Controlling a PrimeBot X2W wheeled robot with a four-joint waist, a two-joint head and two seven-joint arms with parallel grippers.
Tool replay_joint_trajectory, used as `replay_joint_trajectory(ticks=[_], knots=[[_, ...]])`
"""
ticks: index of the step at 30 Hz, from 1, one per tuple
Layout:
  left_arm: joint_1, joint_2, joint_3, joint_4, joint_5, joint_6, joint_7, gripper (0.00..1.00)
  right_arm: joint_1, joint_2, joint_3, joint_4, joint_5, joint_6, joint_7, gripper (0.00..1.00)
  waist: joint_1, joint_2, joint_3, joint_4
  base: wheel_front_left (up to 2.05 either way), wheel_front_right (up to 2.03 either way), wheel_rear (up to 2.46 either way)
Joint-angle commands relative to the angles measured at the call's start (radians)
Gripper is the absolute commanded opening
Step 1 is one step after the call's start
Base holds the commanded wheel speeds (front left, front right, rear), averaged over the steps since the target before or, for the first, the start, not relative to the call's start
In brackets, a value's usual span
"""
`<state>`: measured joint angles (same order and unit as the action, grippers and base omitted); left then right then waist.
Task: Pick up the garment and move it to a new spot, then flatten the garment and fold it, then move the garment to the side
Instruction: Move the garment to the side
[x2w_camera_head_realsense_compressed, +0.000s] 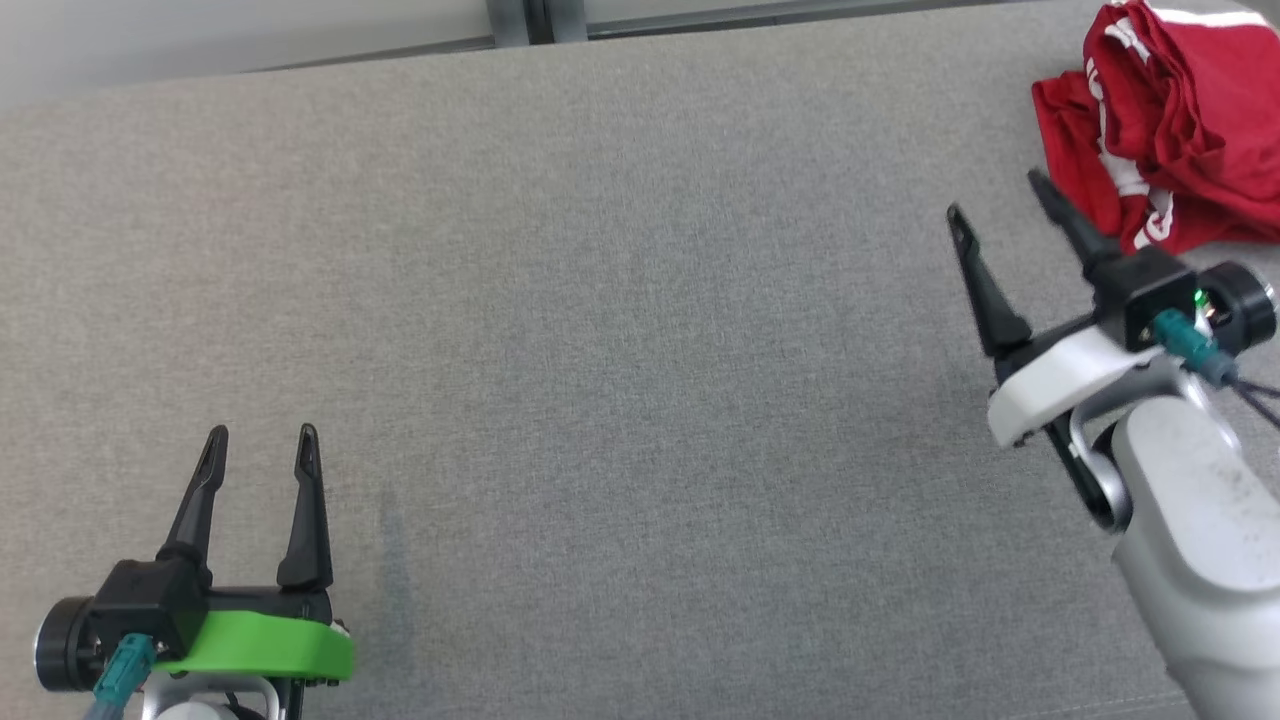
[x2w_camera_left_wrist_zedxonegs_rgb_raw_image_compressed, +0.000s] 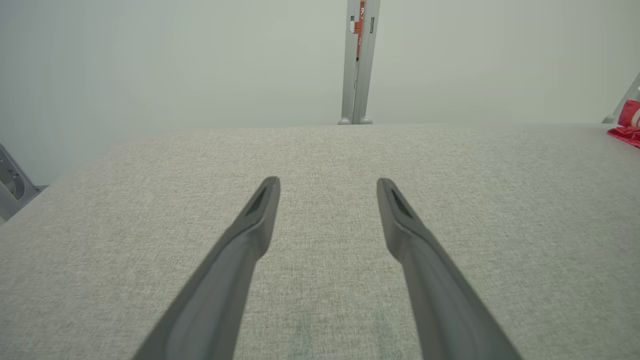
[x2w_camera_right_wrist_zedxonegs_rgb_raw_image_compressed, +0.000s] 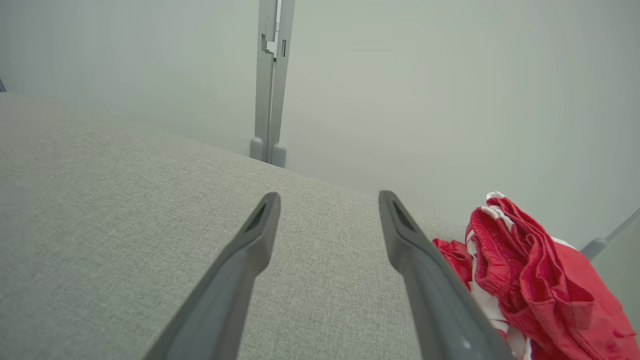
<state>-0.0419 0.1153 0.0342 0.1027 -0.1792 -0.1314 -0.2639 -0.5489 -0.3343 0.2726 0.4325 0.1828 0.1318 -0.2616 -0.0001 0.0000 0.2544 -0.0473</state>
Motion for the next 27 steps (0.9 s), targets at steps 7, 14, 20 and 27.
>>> replay_joint_trajectory(ticks=[7,14,20,27], knots=[[0.047,-0.021,0.008,0.025,0.019,0.002,0.0,1.0,0.219,0.071,-0.045,-0.109,0.029,-0.002,-0.004,1.0,0.0001,0.0,-0.173,0.047,0.0,0.0,0.0],[0.08,-0.028,0.02,0.047,0.021,0.002,0.0,1.0,0.385,0.138,-0.105,-0.179,0.018,-0.002,-0.004,1.0,0.0001,0.0,-0.221,0.045,0.0,0.0,0.0],[0.102,-0.034,0.031,0.054,0.023,0.002,0.0,1.0,0.466,0.182,-0.162,-0.218,0.017,-0.002,-0.004,1.0,0.0001,0.0,-0.242,0.038,0.0,0.0,0.0],[0.118,-0.043,0.039,0.062,0.023,0.002,0.0,1.0,0.506,0.22,-0.225,-0.252,0.021,-0.002,-0.004,1.0,0.0001,0.0,-0.254,0.026,0.0,0.0,0.0]])
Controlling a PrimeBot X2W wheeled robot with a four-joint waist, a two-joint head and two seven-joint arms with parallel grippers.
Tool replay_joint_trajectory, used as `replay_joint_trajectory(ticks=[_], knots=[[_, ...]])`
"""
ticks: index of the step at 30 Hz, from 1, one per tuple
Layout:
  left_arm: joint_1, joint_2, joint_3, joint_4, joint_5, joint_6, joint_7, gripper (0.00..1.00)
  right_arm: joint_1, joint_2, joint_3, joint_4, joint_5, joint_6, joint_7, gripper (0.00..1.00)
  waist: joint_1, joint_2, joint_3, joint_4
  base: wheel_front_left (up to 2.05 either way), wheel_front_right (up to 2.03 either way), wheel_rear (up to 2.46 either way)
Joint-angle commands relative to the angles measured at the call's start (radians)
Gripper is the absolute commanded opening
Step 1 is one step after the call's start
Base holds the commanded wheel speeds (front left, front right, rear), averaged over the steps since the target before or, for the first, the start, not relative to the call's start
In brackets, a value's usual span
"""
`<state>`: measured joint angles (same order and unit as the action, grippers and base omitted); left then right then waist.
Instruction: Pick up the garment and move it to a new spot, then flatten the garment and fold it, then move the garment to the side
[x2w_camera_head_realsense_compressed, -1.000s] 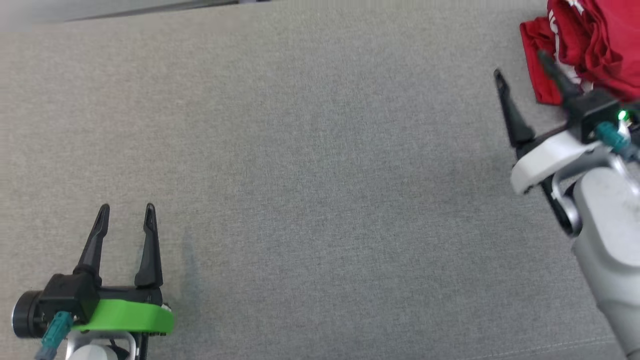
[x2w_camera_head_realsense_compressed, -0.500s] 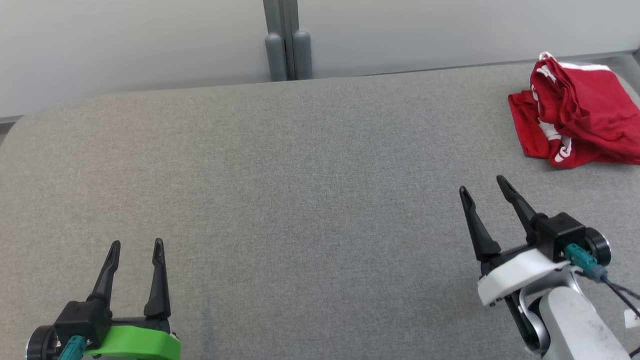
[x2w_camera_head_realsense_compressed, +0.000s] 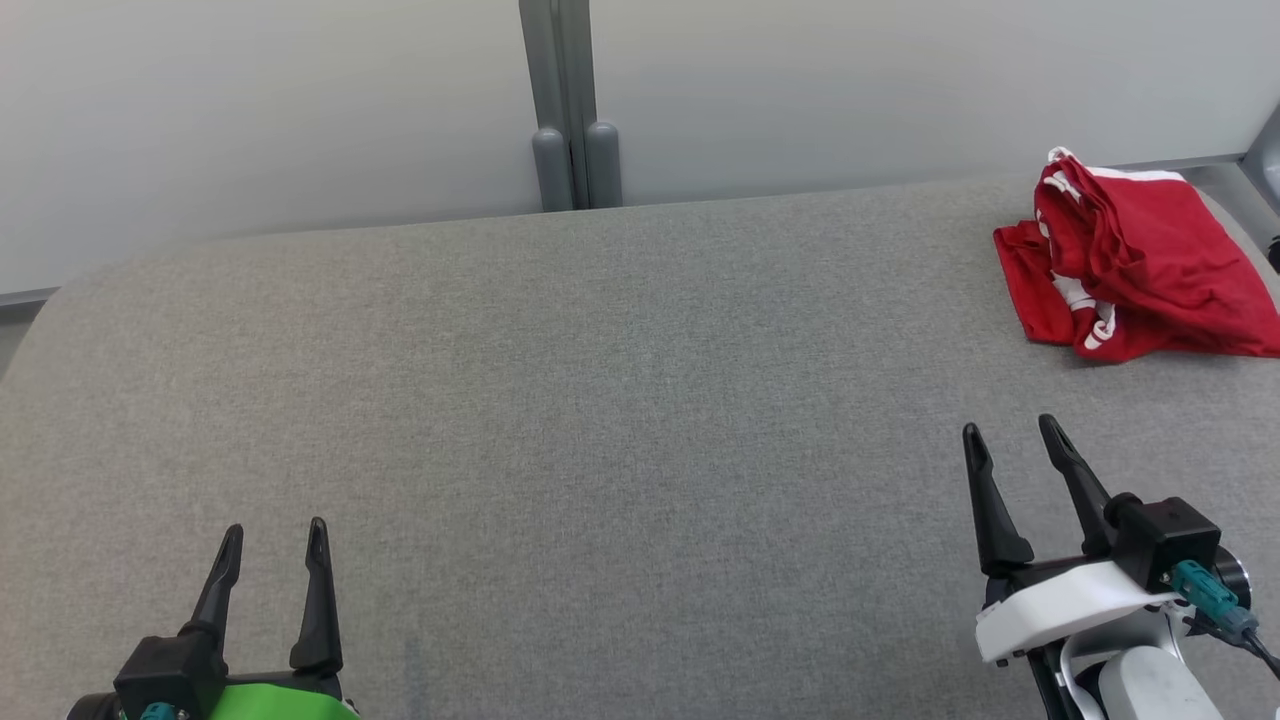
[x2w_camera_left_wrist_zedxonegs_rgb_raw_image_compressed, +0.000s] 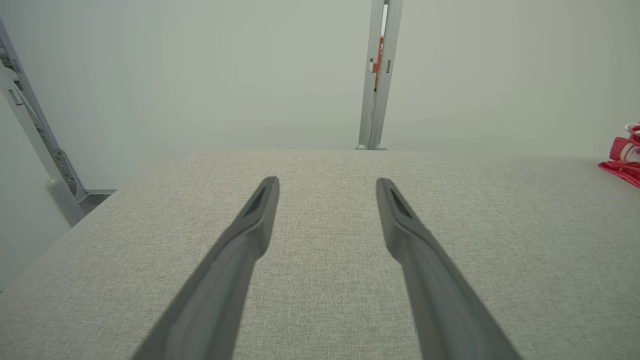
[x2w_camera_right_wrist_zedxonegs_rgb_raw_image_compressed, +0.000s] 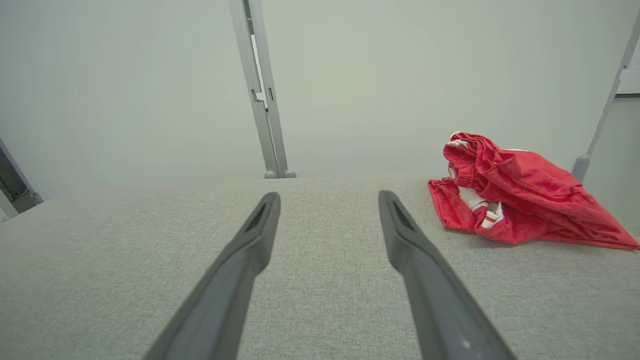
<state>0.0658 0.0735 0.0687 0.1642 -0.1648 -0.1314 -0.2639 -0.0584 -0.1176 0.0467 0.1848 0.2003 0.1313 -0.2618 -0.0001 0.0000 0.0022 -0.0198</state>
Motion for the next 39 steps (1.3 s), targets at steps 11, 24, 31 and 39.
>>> replay_joint_trajectory(ticks=[11,24,31,39], knots=[[0.004,-0.007,-0.006,0.016,-0.001,0.002,0.0,1.0,0.033,0.028,-0.008,0.001,-0.004,-0.001,-0.004,1.0,0.0001,0.0,-0.013,-0.001,0.0,0.0,0.0],[0.003,-0.013,-0.004,0.073,-0.041,0.0,0.01,0.0,0.044,0.04,-0.008,0.04,0.028,0.0,0.008,0.0,0.0001,0.0,-0.011,0.004,0.0,0.0,0.0],[-0.015,-0.014,0.002,0.073,-0.174,0.0,0.046,0.0,0.035,0.041,-0.022,0.041,0.162,0.0,0.042,0.0,0.0001,0.0,-0.011,0.005,0.0,0.0,0.0],[-0.033,-0.015,0.006,0.072,-0.316,0.0,0.082,0.0,0.024,0.043,-0.036,0.043,0.301,0.0,0.079,0.0,0.0001,0.0,-0.01,0.006,0.0,0.0,0.0]])
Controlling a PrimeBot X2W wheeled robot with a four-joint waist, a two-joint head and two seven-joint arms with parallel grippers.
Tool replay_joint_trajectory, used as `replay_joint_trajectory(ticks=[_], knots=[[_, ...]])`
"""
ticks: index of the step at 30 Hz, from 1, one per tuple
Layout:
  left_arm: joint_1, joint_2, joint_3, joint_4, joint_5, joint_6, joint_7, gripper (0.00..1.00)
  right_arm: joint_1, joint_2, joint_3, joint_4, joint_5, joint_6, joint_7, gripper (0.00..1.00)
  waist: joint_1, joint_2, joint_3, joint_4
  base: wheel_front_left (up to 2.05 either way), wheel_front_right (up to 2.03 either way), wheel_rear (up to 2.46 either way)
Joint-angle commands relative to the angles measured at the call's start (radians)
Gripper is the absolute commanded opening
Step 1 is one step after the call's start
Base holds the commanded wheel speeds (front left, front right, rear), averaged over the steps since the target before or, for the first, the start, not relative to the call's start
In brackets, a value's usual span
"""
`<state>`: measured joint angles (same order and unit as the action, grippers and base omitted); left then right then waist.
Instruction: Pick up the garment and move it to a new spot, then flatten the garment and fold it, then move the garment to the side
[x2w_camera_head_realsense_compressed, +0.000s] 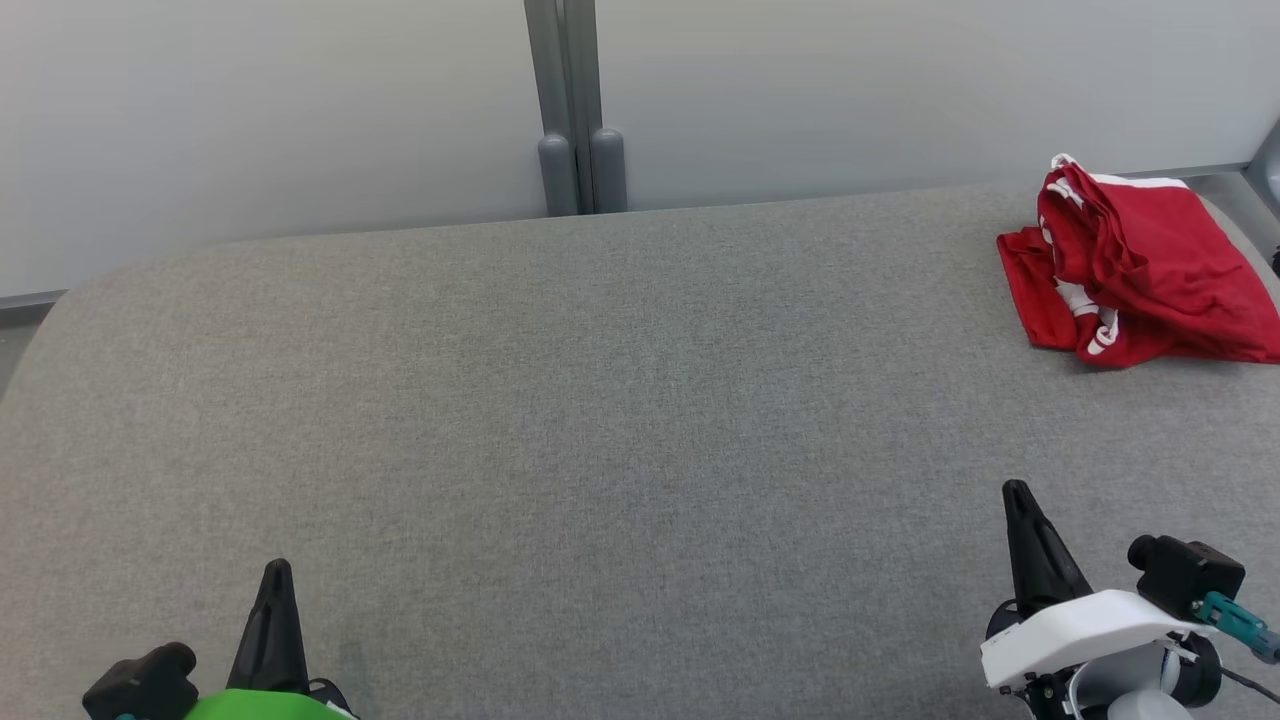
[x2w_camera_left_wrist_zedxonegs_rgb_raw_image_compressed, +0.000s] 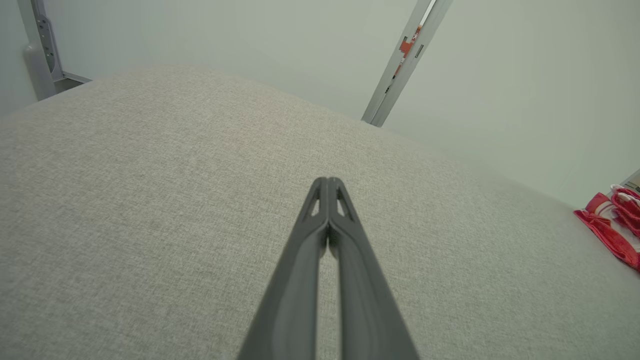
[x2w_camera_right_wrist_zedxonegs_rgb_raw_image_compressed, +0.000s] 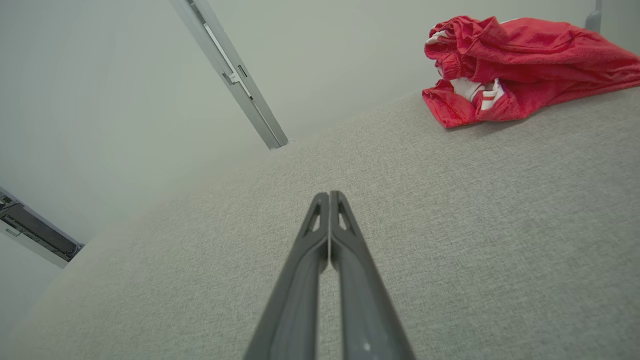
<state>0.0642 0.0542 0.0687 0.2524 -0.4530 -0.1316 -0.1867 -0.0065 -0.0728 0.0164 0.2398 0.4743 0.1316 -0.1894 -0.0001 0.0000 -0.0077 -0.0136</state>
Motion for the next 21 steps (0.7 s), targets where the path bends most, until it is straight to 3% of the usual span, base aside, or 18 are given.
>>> replay_joint_trajectory(ticks=[1,21], knots=[[-0.034,0.005,0.007,-0.016,-0.047,0.0,0.009,0.0,-0.03,-0.001,-0.008,-0.012,0.046,0.0,0.011,0.0,0.0001,0.0,0.0,0.0,0.0,0.0,0.0],[-0.074,0.003,0.017,-0.016,-0.346,0.0,0.087,0.0,-0.052,0.004,-0.039,-0.008,0.34,0.0,0.088,0.0,0.0001,0.0,0.002,0.003,0.0,0.0,0.0]])
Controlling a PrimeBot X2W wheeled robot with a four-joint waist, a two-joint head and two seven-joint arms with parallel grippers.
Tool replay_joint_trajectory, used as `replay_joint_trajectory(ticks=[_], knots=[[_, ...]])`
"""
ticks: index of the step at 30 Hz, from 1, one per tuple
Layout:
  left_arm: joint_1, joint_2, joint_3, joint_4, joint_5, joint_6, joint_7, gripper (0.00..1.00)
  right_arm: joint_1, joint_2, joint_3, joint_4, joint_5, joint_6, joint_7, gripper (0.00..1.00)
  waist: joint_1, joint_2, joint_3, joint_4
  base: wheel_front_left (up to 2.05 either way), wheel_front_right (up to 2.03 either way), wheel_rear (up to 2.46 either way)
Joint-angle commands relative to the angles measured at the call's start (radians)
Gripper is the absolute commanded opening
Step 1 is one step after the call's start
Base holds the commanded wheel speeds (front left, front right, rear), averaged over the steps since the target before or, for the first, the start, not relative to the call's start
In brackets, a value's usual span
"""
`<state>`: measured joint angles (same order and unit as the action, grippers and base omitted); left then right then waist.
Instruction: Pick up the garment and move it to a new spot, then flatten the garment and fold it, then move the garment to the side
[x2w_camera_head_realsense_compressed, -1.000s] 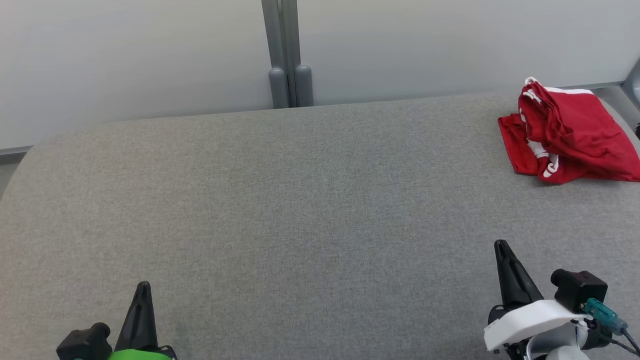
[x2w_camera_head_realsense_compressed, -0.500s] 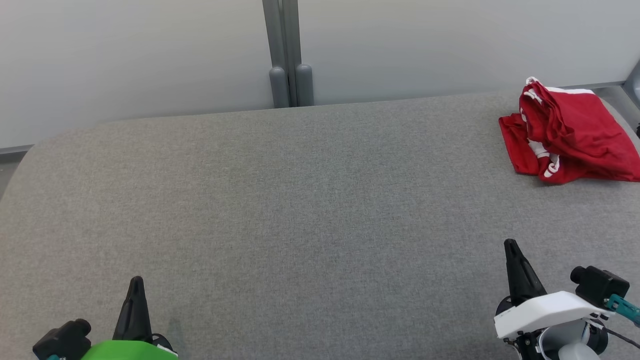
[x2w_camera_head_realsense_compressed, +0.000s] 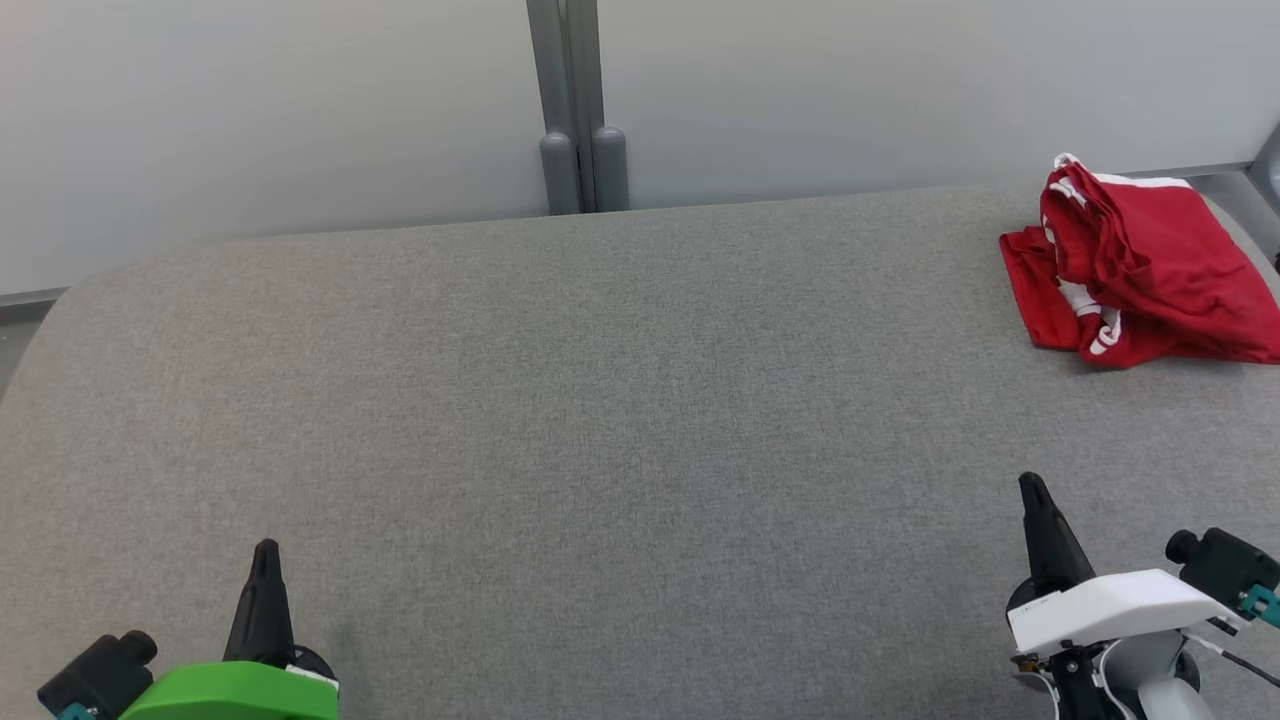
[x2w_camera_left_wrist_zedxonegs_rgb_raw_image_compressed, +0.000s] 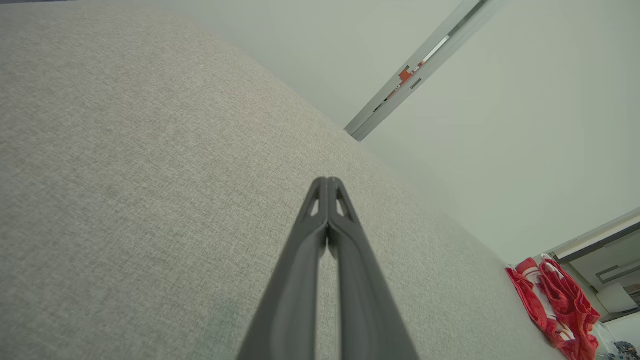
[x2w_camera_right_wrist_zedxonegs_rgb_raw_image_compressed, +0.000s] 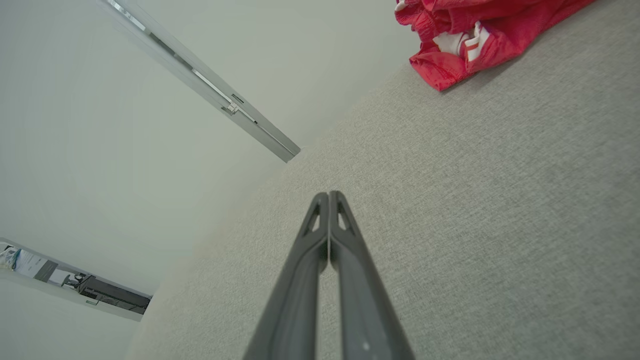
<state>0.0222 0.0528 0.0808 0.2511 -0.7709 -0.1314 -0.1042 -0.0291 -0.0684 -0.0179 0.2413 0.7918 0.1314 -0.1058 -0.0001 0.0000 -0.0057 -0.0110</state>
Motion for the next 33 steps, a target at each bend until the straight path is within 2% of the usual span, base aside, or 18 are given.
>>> replay_joint_trajectory(ticks=[1,33], knots=[[-0.034,0.004,0.006,-0.014,-0.042,0.0,0.008,0.0,-0.031,-0.001,-0.007,-0.01,0.037,0.0,0.009,0.0,0.0001,0.0,0.0,0.0,0.0,0.0,0.0],[-0.082,0.001,0.02,-0.012,-0.406,0.001,0.105,0.0,-0.055,0.006,-0.047,-0.005,0.394,-0.001,0.105,0.0,0.0001,0.0,0.003,0.004,0.0,0.0,0.0]])
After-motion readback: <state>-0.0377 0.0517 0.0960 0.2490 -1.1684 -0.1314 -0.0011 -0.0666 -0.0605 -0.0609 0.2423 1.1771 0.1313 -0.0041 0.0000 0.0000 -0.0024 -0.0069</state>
